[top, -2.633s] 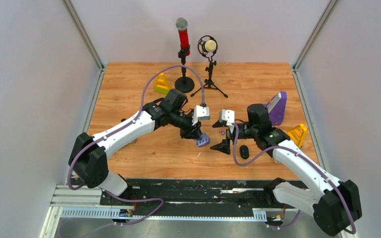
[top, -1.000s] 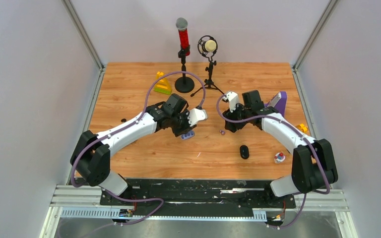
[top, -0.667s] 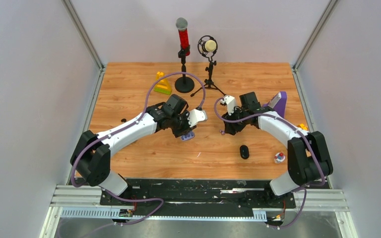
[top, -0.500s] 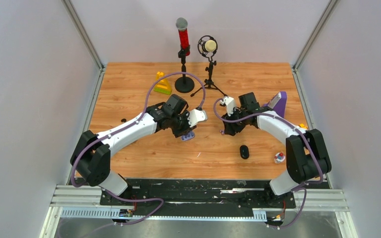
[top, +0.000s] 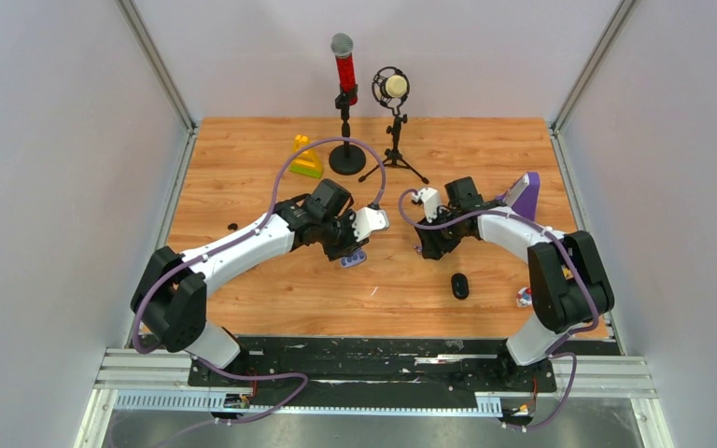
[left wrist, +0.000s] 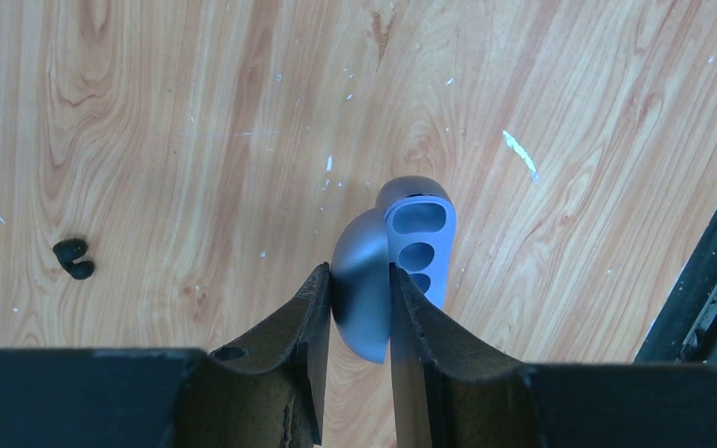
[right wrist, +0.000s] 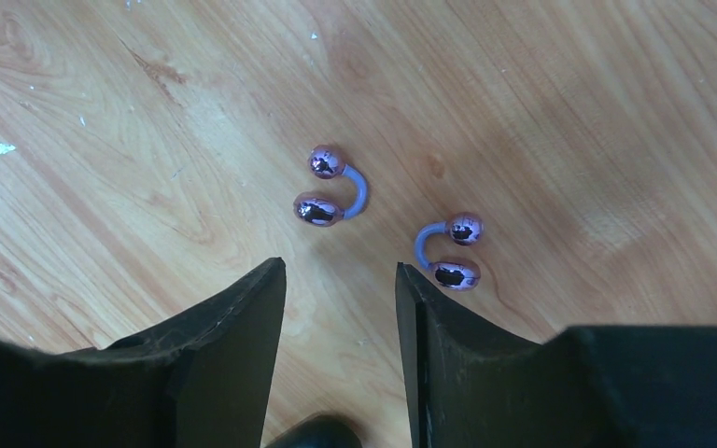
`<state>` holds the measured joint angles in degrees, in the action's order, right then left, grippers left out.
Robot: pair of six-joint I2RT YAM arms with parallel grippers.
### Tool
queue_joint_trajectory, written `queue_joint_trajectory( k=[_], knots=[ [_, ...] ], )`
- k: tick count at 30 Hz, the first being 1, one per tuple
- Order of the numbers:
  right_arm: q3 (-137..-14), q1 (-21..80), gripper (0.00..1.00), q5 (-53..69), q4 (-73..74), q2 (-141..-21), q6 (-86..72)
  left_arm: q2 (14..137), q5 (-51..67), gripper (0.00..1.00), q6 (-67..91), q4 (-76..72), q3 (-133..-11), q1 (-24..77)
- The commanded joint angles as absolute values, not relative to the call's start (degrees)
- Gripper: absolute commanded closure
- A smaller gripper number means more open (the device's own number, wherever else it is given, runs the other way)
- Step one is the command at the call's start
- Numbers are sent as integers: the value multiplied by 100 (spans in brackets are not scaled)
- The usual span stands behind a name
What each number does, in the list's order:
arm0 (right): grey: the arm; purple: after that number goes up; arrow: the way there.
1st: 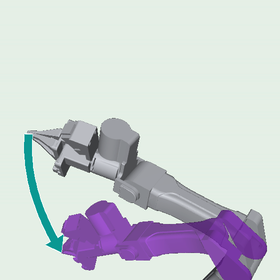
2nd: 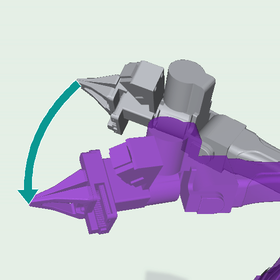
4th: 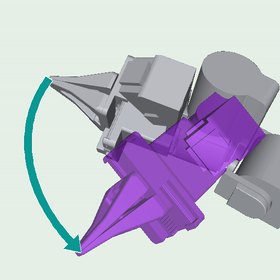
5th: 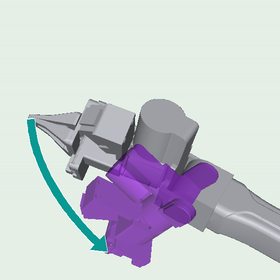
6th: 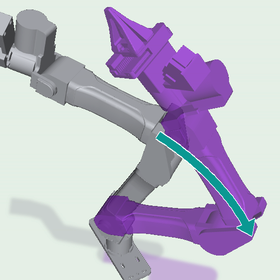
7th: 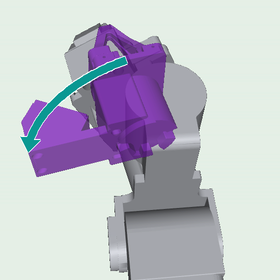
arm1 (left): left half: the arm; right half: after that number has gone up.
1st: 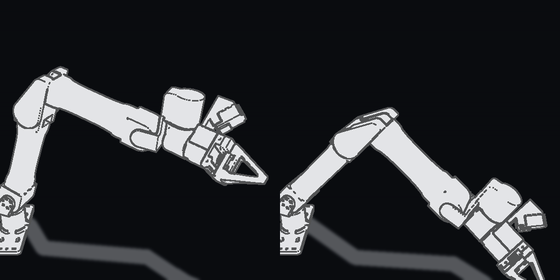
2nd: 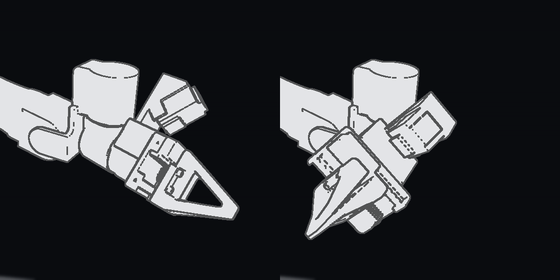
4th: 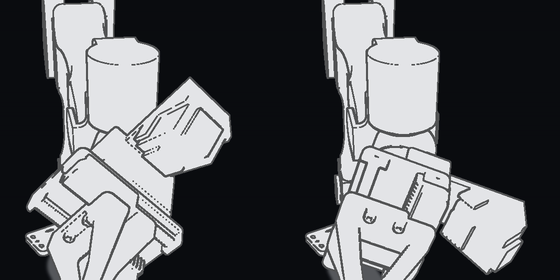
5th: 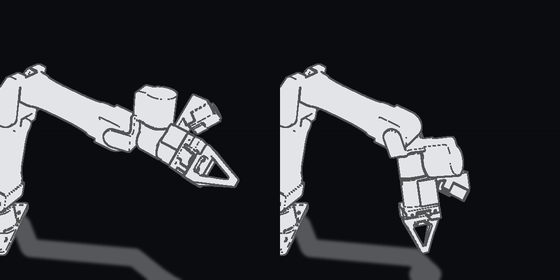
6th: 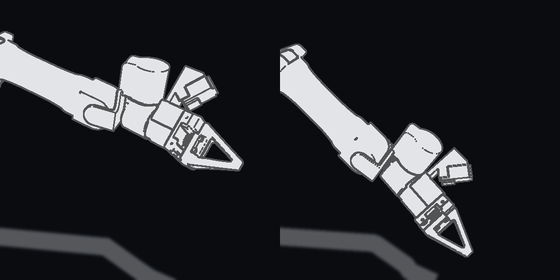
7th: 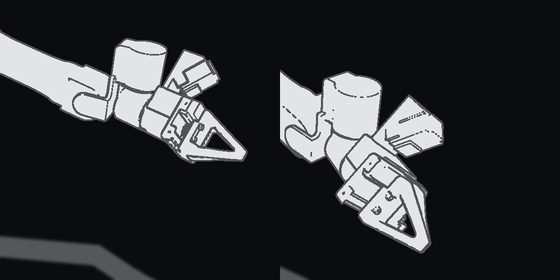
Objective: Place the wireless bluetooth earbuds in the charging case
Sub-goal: Pick up the earbud from the center of the board.
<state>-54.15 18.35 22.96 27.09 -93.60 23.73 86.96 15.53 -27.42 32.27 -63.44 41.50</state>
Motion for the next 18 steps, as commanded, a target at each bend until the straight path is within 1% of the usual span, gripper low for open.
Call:
queue_joint_trajectory(
  k=[1,11,18],
  knots=[
    [-5467,1855,52,2169,2444,-9292,2500,8464,1680,100,-2792,3065,-6345,4139],
    [-5537,1855,52,1936,2386,-9526,2584,8457,1689,100,-2795,3059,-6329,4139],
    [-5523,1898,52,1881,2263,-9426,2590,8455,1694,100,-2799,3059,-6320,4134]
  ],
)
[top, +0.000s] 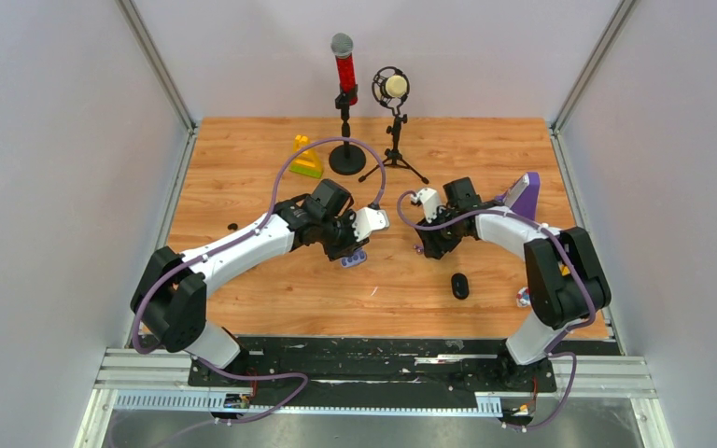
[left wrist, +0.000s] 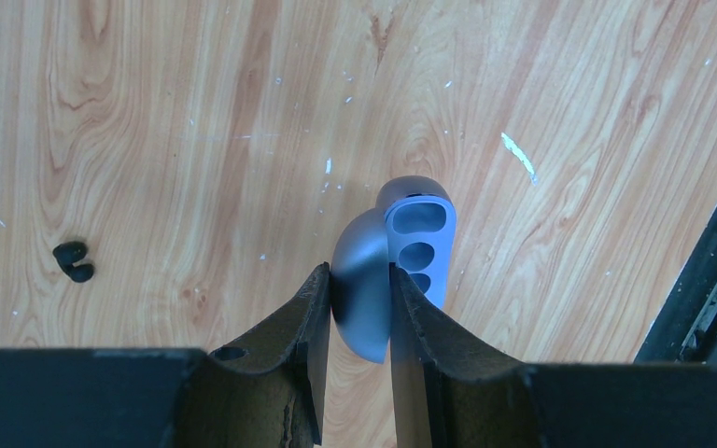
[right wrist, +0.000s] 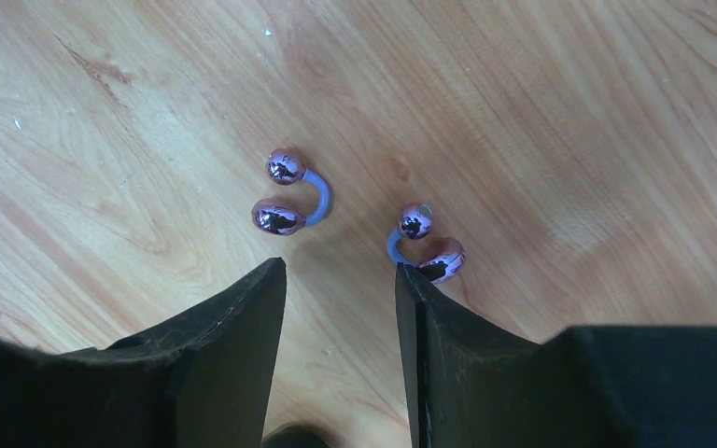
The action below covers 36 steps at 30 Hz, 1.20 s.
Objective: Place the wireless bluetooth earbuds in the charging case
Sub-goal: Pick up the earbud from the center of the board.
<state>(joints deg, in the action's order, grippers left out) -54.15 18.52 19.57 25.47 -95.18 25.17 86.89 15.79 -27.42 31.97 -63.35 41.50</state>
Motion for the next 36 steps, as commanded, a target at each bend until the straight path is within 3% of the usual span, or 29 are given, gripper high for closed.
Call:
queue_joint_trajectory(
  k=[1,9,16,26,32,36],
  knots=[
    [-5530,1903,52,1901,2266,-9396,2603,8459,1699,100,-2800,3059,-6320,4128],
    [-5467,1934,52,1773,2162,-8985,3028,8472,1708,100,-2803,3058,-6315,4136],
    [-5855,1831,54,1412,2477,-9113,2017,8452,1691,100,-2801,3058,-6311,4135],
    [-5982,1635,70,656,2580,-9433,1244,8411,1669,100,-2821,3049,-6301,4139],
    [-6004,1631,81,1193,2826,-9459,1263,8386,1627,100,-2831,3050,-6297,4140],
    [-6020,1630,83,1313,2958,-9511,1279,8421,1626,100,-2830,3050,-6296,4139]
  ],
)
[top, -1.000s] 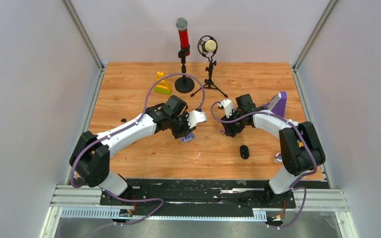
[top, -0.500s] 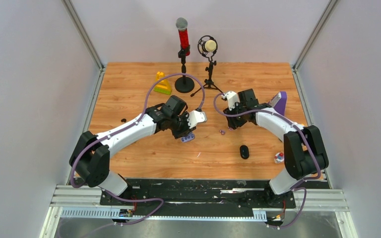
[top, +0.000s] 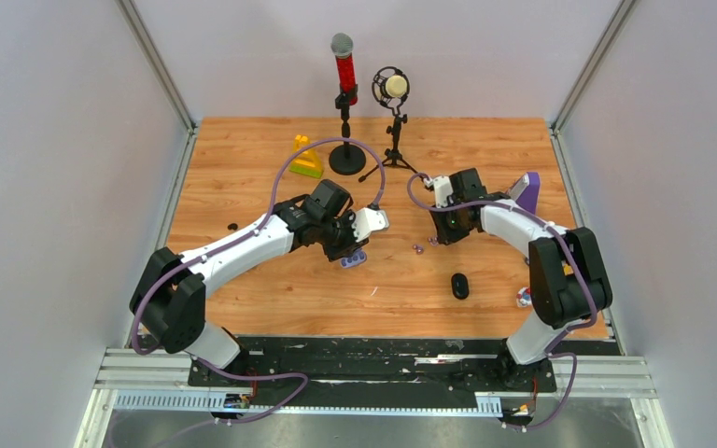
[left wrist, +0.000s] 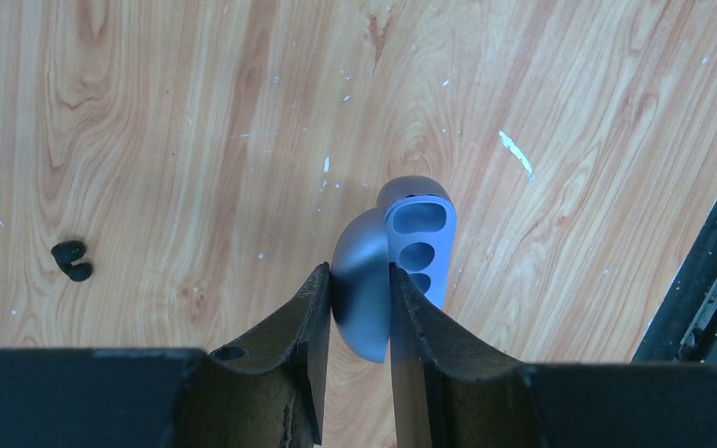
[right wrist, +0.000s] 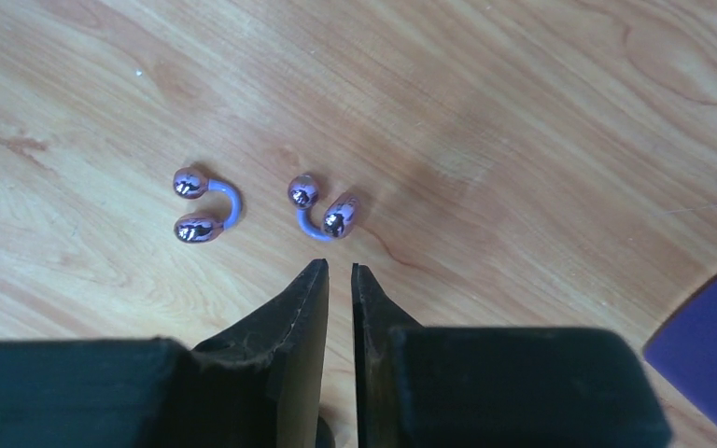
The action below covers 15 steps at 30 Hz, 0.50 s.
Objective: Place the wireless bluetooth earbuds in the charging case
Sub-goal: Pick up the earbud from the center of the board.
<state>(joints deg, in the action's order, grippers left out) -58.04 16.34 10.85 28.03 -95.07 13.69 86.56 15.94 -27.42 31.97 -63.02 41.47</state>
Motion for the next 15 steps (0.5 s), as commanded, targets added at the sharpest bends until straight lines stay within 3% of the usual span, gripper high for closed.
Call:
queue_joint_trajectory(
  k=[1,15],
  knots=[
    [-6025,1628,83,1378,3003,-9538,1297,8425,1630,100,-2830,3050,-6300,4139],
    [-6154,1627,83,978,2791,-9982,1064,8454,1628,100,-2792,3026,-6303,4140]
  ],
)
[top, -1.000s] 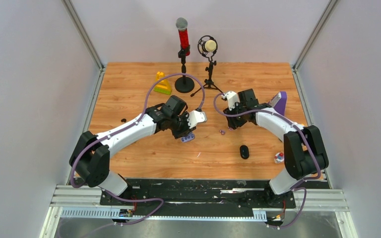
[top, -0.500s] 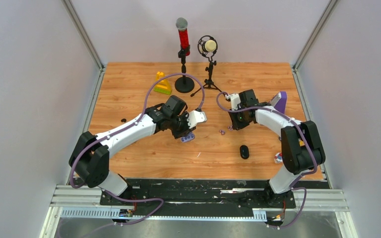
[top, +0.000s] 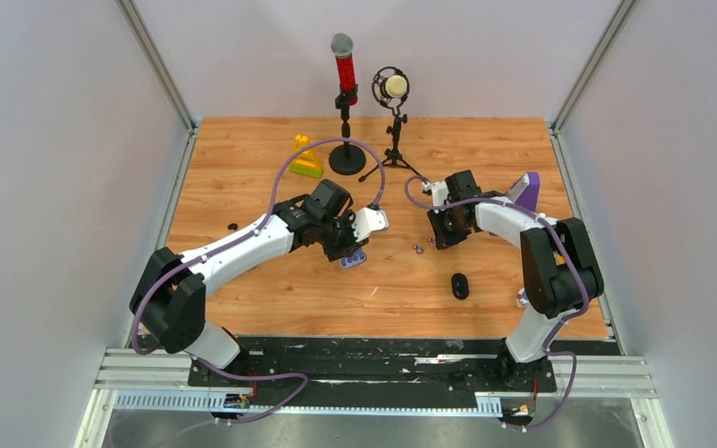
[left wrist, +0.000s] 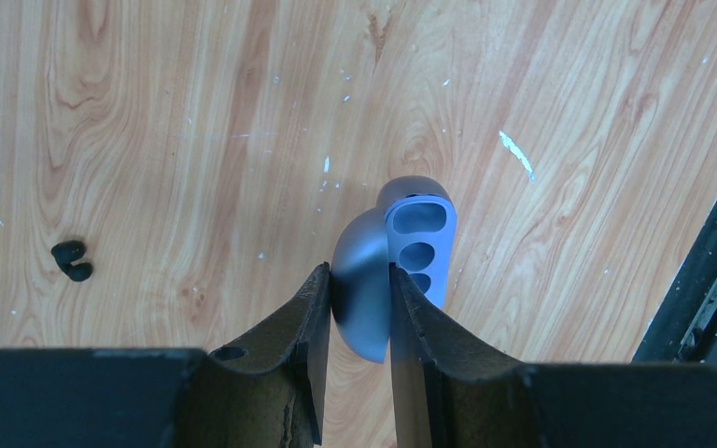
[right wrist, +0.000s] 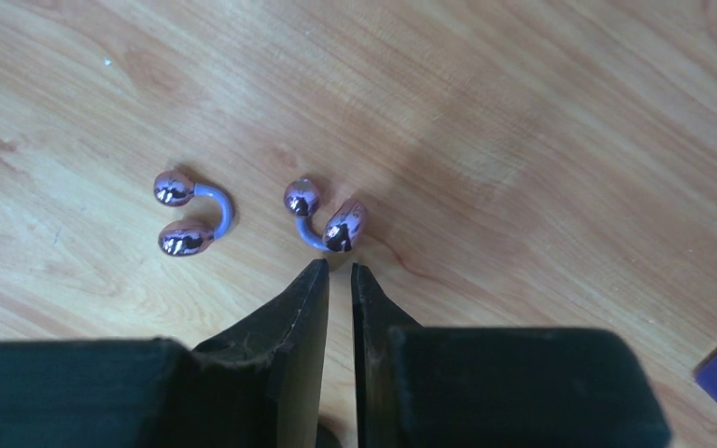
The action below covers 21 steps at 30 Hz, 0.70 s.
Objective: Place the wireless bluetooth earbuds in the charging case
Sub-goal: Pick up the earbud from the center of the board.
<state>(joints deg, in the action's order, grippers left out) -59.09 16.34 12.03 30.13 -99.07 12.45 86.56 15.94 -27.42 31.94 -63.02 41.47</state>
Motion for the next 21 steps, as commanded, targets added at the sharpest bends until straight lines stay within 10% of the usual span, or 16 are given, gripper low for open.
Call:
queue_joint_trajectory(
  k=[1,21],
  knots=[
    [-6171,1629,83,926,2735,-10017,1064,8459,1631,100,-2793,3024,-6302,4140],
    [-7027,1374,80,988,2772,-10403,1106,8464,1608,100,-2786,3045,-6320,4140]
  ],
)
